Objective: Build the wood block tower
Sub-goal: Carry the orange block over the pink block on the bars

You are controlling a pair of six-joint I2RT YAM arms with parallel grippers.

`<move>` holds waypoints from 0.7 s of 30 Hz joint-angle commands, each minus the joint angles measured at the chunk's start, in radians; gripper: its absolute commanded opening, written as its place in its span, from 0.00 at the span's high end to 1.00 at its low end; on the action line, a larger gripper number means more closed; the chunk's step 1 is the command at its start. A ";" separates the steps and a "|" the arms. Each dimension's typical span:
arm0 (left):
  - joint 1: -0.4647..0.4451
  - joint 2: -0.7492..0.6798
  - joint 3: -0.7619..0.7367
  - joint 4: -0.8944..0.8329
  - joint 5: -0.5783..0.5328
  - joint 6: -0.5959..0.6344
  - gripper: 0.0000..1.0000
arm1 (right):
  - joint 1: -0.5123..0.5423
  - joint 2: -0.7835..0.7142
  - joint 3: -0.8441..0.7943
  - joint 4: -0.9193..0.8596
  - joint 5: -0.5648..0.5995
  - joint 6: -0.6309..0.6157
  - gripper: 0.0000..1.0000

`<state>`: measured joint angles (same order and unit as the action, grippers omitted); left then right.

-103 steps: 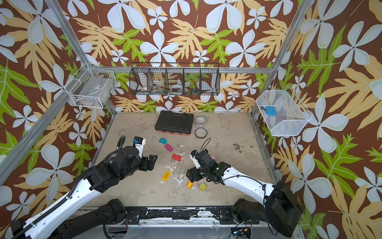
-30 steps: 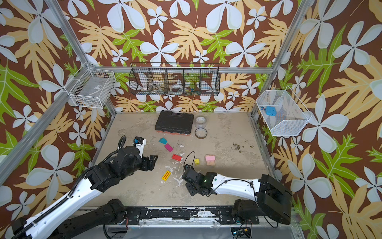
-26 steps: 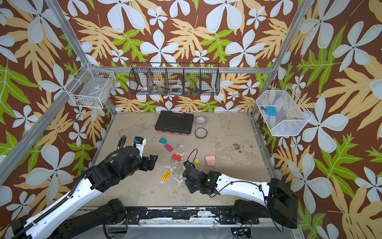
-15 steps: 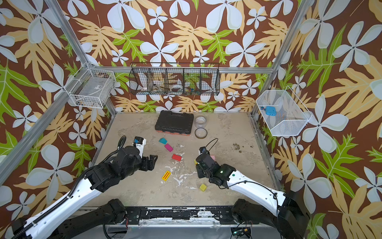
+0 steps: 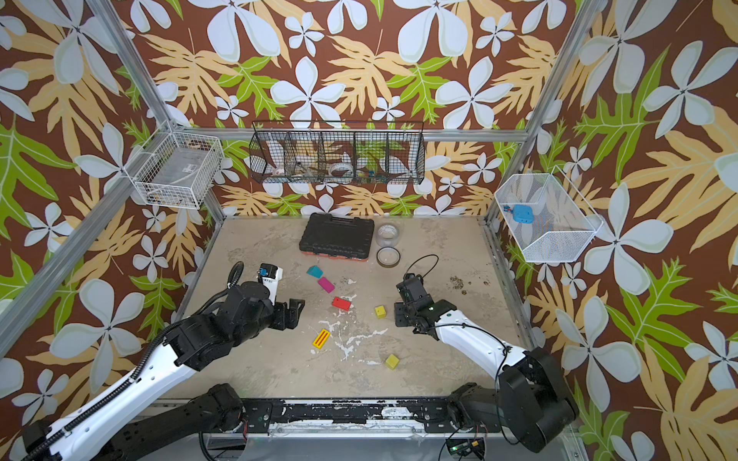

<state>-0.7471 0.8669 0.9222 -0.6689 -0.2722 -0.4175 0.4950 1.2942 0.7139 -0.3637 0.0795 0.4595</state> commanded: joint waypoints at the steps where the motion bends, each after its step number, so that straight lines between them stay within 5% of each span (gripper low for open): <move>1: 0.000 -0.002 -0.002 0.023 0.003 0.001 0.11 | -0.010 0.018 0.008 0.021 0.003 -0.024 0.65; 21: 0.000 0.001 -0.003 0.022 0.001 0.002 0.11 | -0.042 0.077 -0.005 0.062 -0.024 -0.026 0.65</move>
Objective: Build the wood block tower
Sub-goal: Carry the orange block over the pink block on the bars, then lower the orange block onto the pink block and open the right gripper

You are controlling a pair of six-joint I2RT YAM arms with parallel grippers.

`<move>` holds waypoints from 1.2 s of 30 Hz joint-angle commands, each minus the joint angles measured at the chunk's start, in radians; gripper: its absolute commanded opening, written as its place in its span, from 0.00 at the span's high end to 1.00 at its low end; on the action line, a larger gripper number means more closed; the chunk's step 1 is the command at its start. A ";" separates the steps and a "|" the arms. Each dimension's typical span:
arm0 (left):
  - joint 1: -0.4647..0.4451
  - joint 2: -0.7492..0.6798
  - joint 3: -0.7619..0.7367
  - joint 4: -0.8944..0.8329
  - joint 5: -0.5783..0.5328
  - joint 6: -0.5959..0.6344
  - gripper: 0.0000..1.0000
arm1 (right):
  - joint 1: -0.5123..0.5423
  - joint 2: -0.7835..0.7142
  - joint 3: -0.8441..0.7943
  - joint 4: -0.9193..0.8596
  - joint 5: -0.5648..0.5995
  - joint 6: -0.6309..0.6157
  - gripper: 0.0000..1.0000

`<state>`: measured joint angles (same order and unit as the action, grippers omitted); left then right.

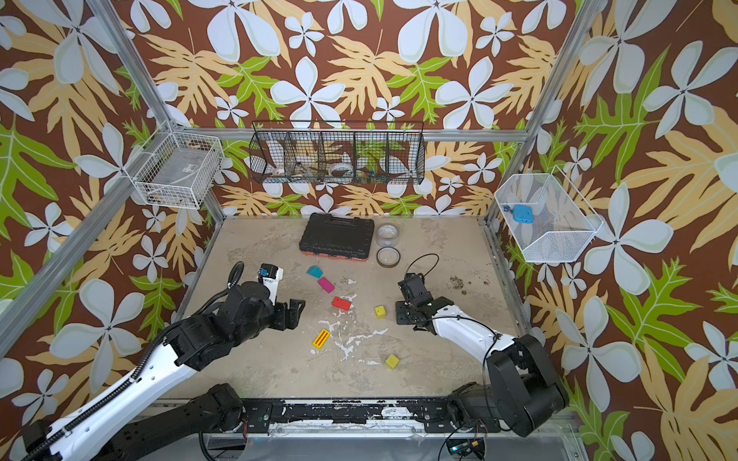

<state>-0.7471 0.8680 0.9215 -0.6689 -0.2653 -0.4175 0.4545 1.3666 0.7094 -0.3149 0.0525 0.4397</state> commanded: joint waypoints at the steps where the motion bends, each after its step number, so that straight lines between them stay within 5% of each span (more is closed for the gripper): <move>1: 0.000 -0.001 -0.002 0.022 -0.006 0.001 0.11 | -0.001 0.005 -0.001 0.012 0.003 -0.005 0.65; 36: 0.000 0.007 -0.001 0.022 -0.008 0.002 0.11 | -0.005 -0.011 -0.041 0.023 0.010 0.016 0.63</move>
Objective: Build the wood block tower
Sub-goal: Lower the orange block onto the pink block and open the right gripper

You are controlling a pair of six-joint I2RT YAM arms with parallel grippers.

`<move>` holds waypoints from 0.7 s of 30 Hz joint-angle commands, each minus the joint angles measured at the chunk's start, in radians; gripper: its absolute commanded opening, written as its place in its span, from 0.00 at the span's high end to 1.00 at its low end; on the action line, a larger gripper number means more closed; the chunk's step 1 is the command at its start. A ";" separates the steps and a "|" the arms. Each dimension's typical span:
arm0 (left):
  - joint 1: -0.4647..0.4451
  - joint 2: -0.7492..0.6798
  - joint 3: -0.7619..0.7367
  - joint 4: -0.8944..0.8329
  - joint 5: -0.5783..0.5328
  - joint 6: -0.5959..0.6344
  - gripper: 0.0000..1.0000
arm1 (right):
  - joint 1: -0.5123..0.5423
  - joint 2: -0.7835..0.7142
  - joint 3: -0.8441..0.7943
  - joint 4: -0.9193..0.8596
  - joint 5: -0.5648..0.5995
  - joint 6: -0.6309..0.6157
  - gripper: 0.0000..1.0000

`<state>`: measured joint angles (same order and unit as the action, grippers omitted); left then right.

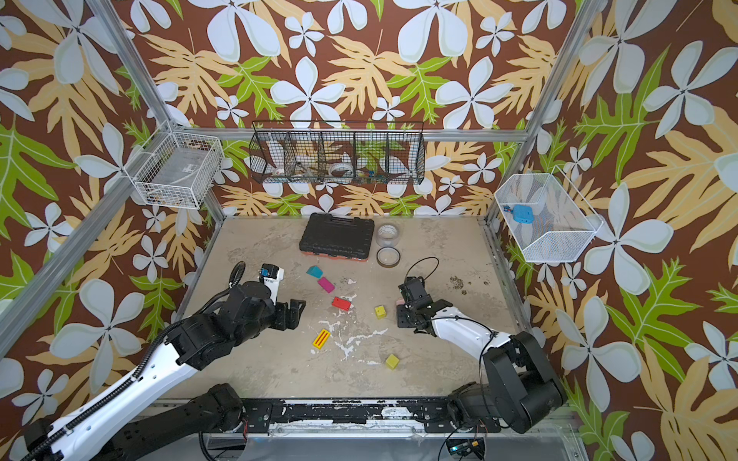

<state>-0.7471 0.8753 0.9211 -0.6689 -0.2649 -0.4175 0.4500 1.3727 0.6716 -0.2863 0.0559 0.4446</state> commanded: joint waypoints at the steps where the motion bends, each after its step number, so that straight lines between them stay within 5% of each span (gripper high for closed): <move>1: 0.001 0.000 -0.002 0.022 -0.007 0.000 0.11 | 0.000 -0.025 -0.004 -0.008 0.007 0.011 0.63; 21: 0.000 0.005 -0.001 0.020 -0.008 0.001 0.11 | 0.000 0.028 0.000 0.003 -0.010 0.009 0.61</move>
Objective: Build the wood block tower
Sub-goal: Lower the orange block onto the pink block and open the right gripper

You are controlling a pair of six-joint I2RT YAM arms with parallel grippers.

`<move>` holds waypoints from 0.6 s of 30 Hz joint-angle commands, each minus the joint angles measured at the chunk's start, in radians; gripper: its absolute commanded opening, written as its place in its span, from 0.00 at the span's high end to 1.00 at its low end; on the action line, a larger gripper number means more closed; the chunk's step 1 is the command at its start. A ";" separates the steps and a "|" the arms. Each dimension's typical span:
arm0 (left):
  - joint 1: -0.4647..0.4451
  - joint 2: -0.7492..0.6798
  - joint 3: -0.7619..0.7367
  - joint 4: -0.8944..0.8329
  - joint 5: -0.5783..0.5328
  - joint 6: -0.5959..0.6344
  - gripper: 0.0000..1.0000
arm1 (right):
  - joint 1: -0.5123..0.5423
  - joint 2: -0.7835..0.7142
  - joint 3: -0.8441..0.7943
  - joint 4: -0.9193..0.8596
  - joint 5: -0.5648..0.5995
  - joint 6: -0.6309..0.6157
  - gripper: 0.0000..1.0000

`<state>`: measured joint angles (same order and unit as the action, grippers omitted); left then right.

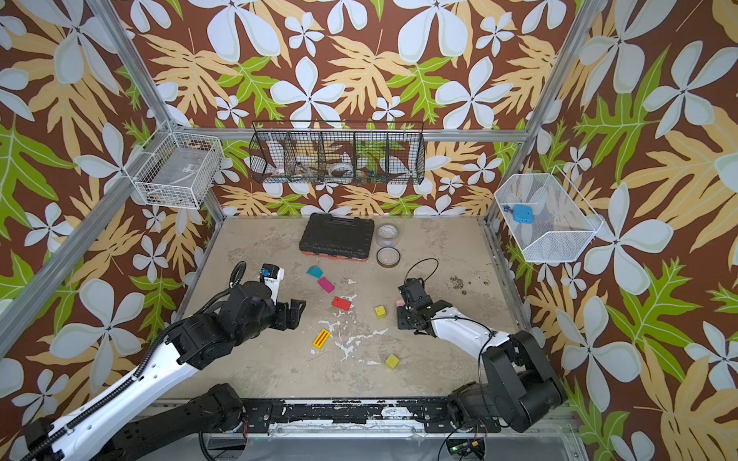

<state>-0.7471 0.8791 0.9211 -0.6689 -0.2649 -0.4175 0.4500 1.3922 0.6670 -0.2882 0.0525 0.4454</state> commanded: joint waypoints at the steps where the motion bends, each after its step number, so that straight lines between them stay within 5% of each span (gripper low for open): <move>1: 0.000 0.001 -0.001 0.021 -0.009 0.001 0.11 | 0.000 0.008 0.006 0.004 -0.006 0.009 0.61; 18: 0.000 0.000 -0.001 0.020 -0.008 0.001 0.11 | -0.013 0.036 0.022 -0.001 0.007 0.013 0.32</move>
<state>-0.7471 0.8806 0.9211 -0.6689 -0.2649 -0.4175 0.4393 1.4254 0.6827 -0.2798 0.0525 0.4458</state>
